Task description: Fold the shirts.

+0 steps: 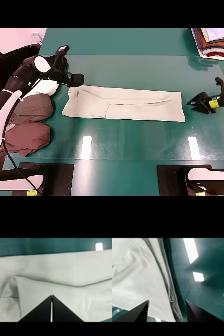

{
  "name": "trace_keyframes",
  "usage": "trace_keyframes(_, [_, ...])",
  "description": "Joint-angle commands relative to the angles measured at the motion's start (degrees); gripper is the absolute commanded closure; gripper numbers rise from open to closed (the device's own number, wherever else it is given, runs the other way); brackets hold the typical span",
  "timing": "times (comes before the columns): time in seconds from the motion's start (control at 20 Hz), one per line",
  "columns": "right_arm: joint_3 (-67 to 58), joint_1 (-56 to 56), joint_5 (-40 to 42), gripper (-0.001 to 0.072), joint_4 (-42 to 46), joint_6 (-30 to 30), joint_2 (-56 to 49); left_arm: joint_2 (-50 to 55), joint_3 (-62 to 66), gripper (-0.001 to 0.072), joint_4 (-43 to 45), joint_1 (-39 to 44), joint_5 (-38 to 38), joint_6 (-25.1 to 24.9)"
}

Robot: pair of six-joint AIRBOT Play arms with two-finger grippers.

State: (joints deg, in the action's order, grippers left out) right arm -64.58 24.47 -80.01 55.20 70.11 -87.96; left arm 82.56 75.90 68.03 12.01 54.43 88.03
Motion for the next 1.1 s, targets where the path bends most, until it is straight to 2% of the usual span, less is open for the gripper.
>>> trace_keyframes(0.0, [4.59, 2.05, 1.79, 0.0183, -6.4, -3.58, -2.89, 0.17, 0.35, 0.0681, -1.38, 3.82, -0.5, 0.17])
trace_keyframes(0.1, [3.17, -0.85, 2.16, 0.0193, -6.19, -3.58, -5.62, 1.11, 0.35, 0.0681, -2.58, 6.6, -1.11, 1.88])
trace_keyframes(0.2, [0.9, -4.48, 2.05, 0.0299, -6.14, -3.58, -8.02, 3.19, 0.42, 0.0682, -5.14, 8.9, -1.92, 2.12])
trace_keyframes(0.25, [-0.04, -6.1, 2.03, 0.0467, -6.08, -3.65, -8.66, 4.59, 0.42, 0.0682, -7.17, 9.84, -2.19, 2.03])
trace_keyframes(0.3, [-1.03, -7.32, 1.99, 0.0703, -6.03, -4.39, -8.74, 5.92, 0.55, 0.0682, -9.27, 10.71, -2.62, 1.97])
trace_keyframes(0.55, [-11.54, -10.78, -3.41, 0.0698, -6.49, -3.26, -2.47, 15.76, 8.96, 0.0682, -13.22, 15.41, -4.2, 1.97])
trace_keyframes(0.65, [-16.87, -13.6, -6.58, 0.0698, -10.14, -2.12, 0.59, 20.35, 14.34, 0.0682, -13.38, 17.42, -3.61, 1.99])
trace_keyframes(0.85, [-25.99, -20.83, -6.93, 0.0698, -19.54, -0.48, 4.17, 29.22, 24.15, 0.0682, -14.34, 20.02, 0.44, 2.01])
trace_keyframes(1.05, [-33.92, -28.59, -6.1, 0.0698, -20.98, 1.77, 4.15, 32.09, 25.81, 0.0682, -14.19, 20.02, 3.06, 1.99])
